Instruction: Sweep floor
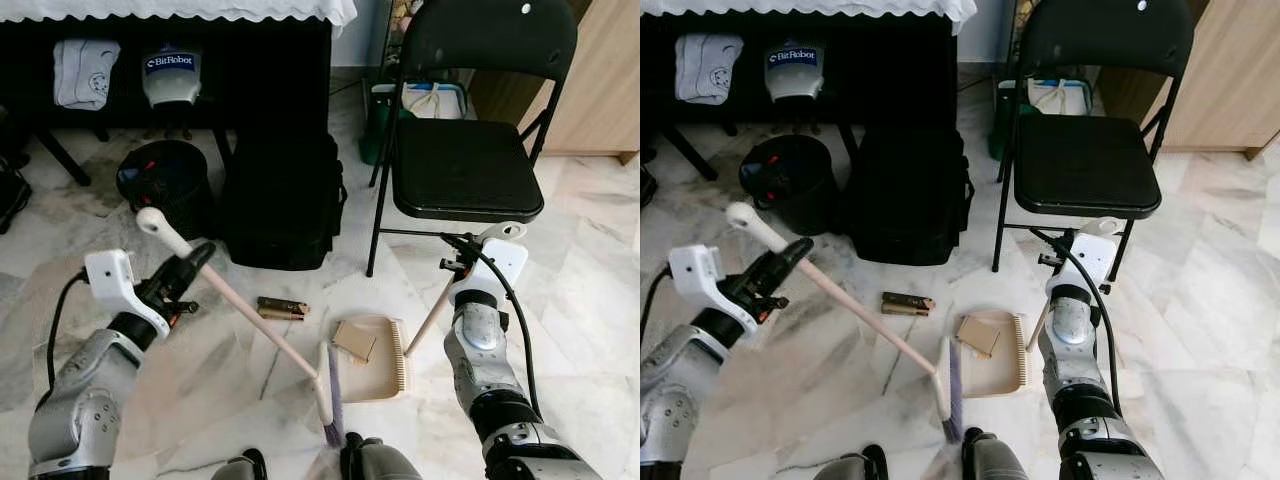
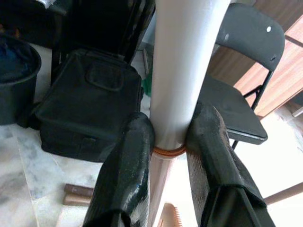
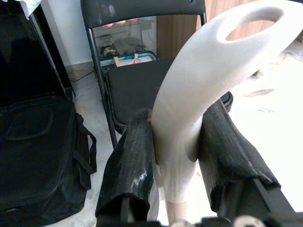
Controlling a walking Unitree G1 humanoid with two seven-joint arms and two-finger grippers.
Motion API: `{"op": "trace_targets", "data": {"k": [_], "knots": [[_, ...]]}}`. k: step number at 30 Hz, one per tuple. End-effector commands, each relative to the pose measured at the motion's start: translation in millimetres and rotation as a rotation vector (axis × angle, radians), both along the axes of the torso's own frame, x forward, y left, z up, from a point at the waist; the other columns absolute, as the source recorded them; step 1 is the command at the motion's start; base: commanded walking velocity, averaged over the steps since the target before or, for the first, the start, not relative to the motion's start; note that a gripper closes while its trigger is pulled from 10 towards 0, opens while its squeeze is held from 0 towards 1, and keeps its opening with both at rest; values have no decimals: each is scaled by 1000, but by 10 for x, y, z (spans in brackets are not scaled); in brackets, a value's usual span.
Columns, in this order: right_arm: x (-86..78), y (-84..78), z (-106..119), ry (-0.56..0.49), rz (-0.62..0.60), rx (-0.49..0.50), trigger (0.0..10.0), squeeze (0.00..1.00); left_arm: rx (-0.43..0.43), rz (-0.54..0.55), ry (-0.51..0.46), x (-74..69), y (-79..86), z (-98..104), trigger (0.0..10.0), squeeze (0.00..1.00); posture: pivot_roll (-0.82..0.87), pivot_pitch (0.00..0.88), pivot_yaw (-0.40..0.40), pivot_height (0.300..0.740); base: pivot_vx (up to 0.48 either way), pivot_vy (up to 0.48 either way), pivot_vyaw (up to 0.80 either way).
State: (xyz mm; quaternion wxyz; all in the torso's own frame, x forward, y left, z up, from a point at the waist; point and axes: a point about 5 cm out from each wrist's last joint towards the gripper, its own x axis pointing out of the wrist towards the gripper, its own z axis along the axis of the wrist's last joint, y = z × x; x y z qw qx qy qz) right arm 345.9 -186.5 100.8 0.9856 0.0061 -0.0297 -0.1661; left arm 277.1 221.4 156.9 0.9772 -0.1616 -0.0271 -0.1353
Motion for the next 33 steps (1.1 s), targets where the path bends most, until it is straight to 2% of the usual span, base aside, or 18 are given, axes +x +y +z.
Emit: {"op": "trace_targets", "data": {"k": [1,5,8,11,15,28,33], "knots": [[2,26,-5,-5,5,9,10000,0,-6,13,-29,-14,-4,32,10000,0,-15,232,-2,740,0,0,0],[4,15,-1,-5,4,8,10000,0,-7,21,-22,-3,-57,-19,10000,0,-18,237,-6,740,0,0,0],[6,9,3,-5,4,7,10000,0,22,44,2,29,-113,-133,10000,0,-22,241,-9,740,0,0,0],[6,11,8,-9,5,6,10000,0,-7,82,5,72,-138,-190,10000,0,-22,241,-9,740,0,0,0],[7,7,15,-11,4,5,10000,0,-15,72,7,103,-195,-222,10000,0,-31,248,-11,740,0,0,0],[11,15,19,-13,5,7,10000,0,-166,32,20,154,-255,-293,10000,0,-25,249,-13,740,0,0,0],[17,30,22,-14,8,13,10000,0,-262,2,12,142,-272,-266,10000,0,-23,246,-13,740,0,0,0]]}}
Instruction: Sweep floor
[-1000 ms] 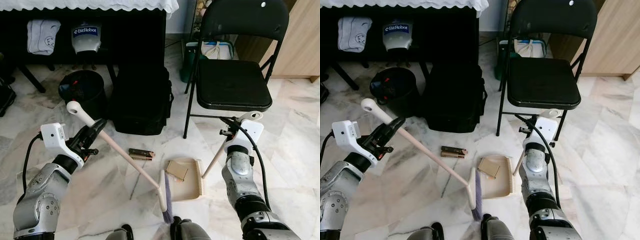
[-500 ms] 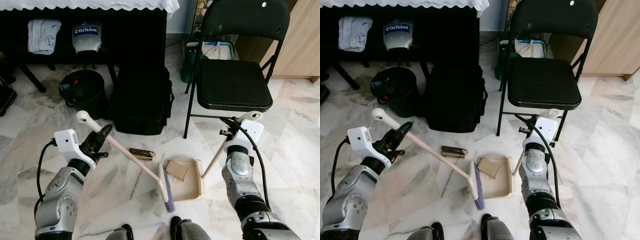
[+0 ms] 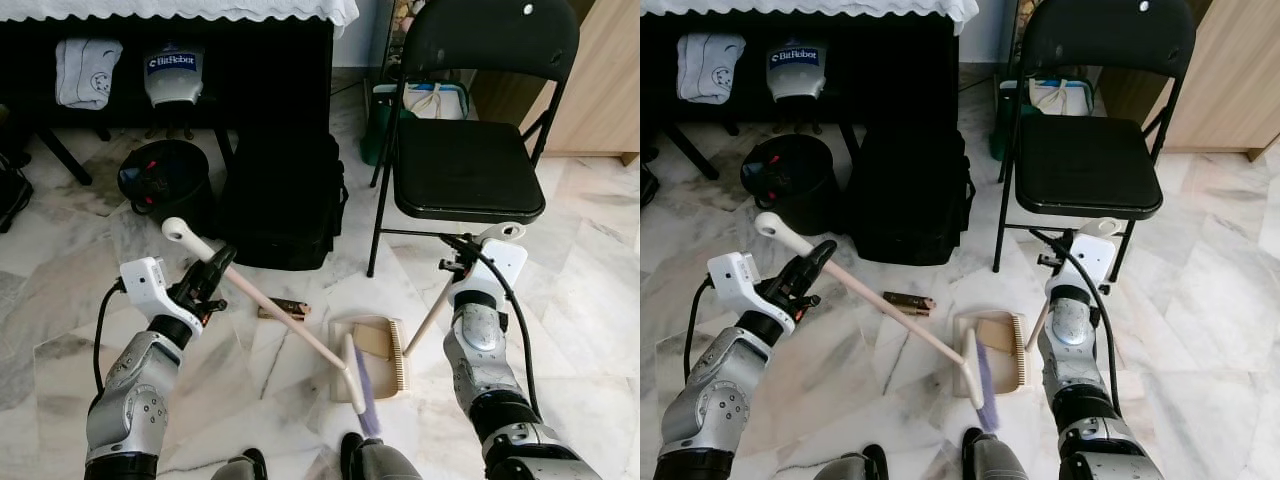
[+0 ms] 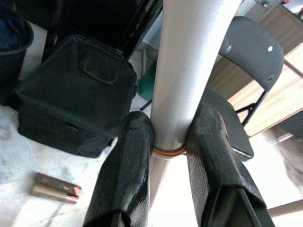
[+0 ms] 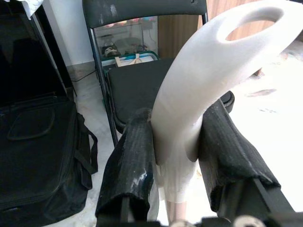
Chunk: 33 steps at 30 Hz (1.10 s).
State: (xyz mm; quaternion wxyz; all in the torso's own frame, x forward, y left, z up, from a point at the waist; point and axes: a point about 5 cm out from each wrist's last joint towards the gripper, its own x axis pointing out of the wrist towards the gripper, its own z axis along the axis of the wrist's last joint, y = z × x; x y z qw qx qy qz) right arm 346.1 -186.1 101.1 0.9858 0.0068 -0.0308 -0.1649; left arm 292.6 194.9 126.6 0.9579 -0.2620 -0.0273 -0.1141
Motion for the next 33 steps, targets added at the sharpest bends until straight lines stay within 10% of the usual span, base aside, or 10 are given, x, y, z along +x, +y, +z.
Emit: {"op": "trace_targets", "data": {"k": [1,33], "knots": [[15,27,20,-12,6,13,10000,0,-72,-33,-26,-18,-13,43,10000,0,-23,246,-13,740,0,0,0],[-411,-205,182,-141,-59,-7,10000,0,93,113,-125,-37,164,340,10000,0,-71,172,9,740,0,0,0]]}}
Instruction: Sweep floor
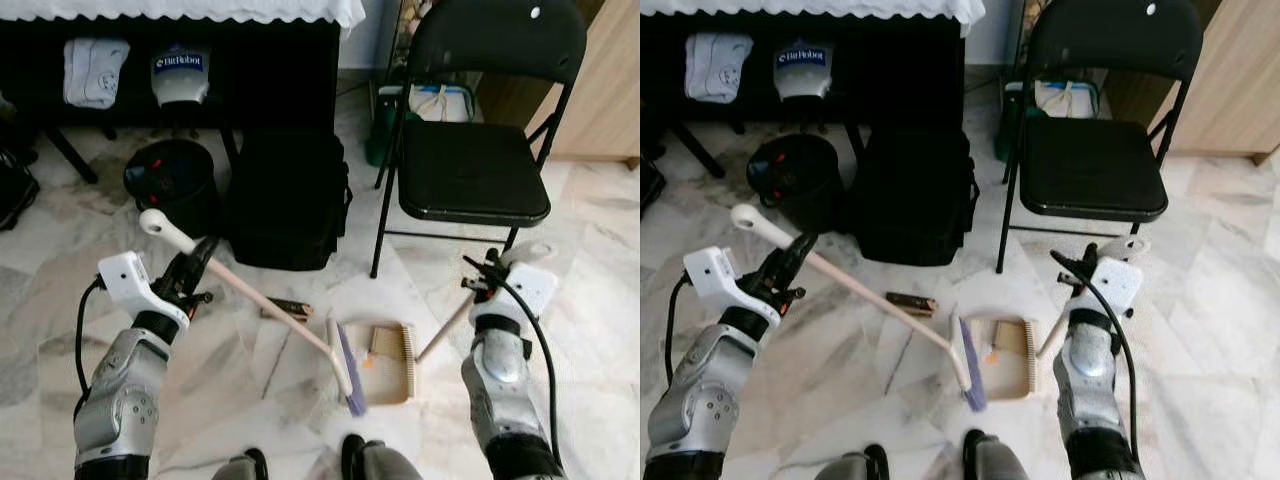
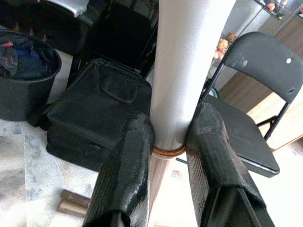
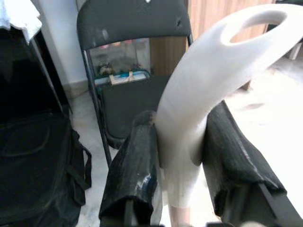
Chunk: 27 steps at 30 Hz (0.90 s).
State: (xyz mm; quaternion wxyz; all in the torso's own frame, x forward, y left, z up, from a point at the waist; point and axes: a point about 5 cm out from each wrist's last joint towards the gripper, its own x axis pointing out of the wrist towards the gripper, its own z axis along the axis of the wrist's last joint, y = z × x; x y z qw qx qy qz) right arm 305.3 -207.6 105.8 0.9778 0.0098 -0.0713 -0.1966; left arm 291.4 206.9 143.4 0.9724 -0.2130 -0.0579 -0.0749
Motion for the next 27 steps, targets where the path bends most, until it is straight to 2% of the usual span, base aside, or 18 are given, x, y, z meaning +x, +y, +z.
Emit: {"op": "trace_targets", "data": {"k": [1,8,27], "knots": [[-31,18,216,-84,26,-32,10000,0,14,32,-94,-20,75,215,10000,0,-73,166,8,740,0,0,0],[-33,63,454,-142,61,-35,10000,0,102,170,-162,25,177,407,10000,0,-77,147,6,740,0,0,0],[-33,63,454,-142,61,-35,10000,0,102,170,-162,25,177,407,10000,0,-77,147,6,740,0,0,0]]}}
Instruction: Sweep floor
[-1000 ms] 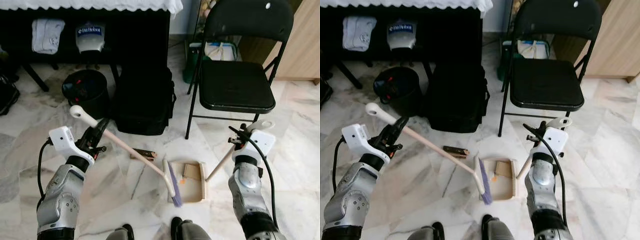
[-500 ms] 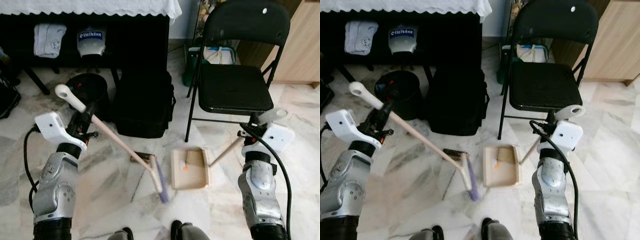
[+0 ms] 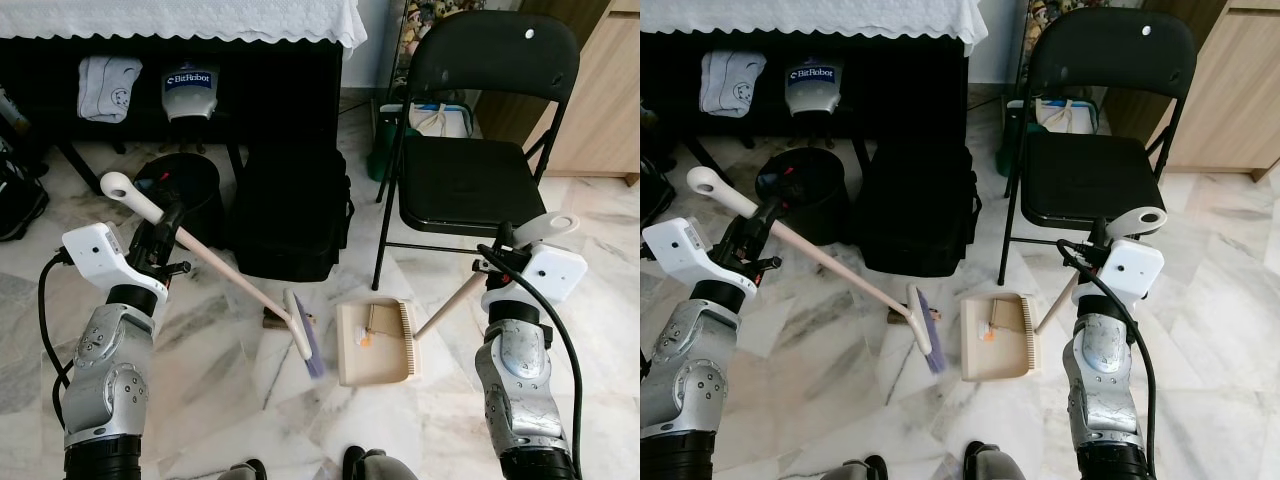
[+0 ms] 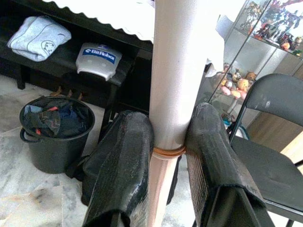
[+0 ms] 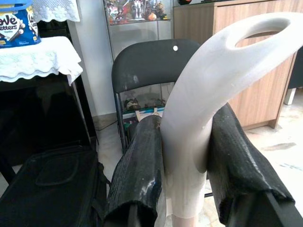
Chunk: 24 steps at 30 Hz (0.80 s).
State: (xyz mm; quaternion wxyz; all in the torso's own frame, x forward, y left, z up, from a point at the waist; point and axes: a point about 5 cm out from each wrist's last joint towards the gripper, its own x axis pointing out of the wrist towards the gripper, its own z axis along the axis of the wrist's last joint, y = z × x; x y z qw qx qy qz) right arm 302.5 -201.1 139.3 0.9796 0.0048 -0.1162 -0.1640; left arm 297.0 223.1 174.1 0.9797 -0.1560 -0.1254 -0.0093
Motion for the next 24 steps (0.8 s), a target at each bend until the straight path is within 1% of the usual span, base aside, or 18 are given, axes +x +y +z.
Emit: {"op": "trace_targets", "data": {"k": [1,10,11,12,13,14,15,21,24], "knots": [[-5,-2,119,-56,-1,-1,10000,0,10,3,-50,-31,15,100,10000,0,-77,147,6,740,0,0,0],[-5,-2,119,-56,-1,-1,10000,0,10,3,-50,-31,15,100,10000,0,-77,147,6,740,0,0,0],[-5,30,166,-49,11,1,10000,0,44,25,-59,-21,8,120,10000,0,-77,147,6,740,0,0,0],[-5,30,166,-49,11,1,10000,0,44,25,-59,-21,8,120,10000,0,-77,147,6,740,0,0,0],[218,318,535,-129,136,49,10000,0,242,25,-123,35,-295,219,10000,0,-64,82,-41,740,0,0,0],[270,399,644,-153,173,61,10000,0,298,20,-147,41,-387,248,10000,0,-64,82,-41,740,0,0,0],[298,436,694,-164,191,66,10000,0,327,27,-157,39,-423,256,10000,0,-67,92,-42,740,0,0,0],[294,433,695,-158,196,64,10000,0,326,39,-155,29,-407,257,10000,0,-66,109,-43,740,0,0,0],[297,436,694,-145,199,67,10000,0,339,50,-159,28,-411,249,10000,0,-66,118,-42,740,0,0,0]]}}
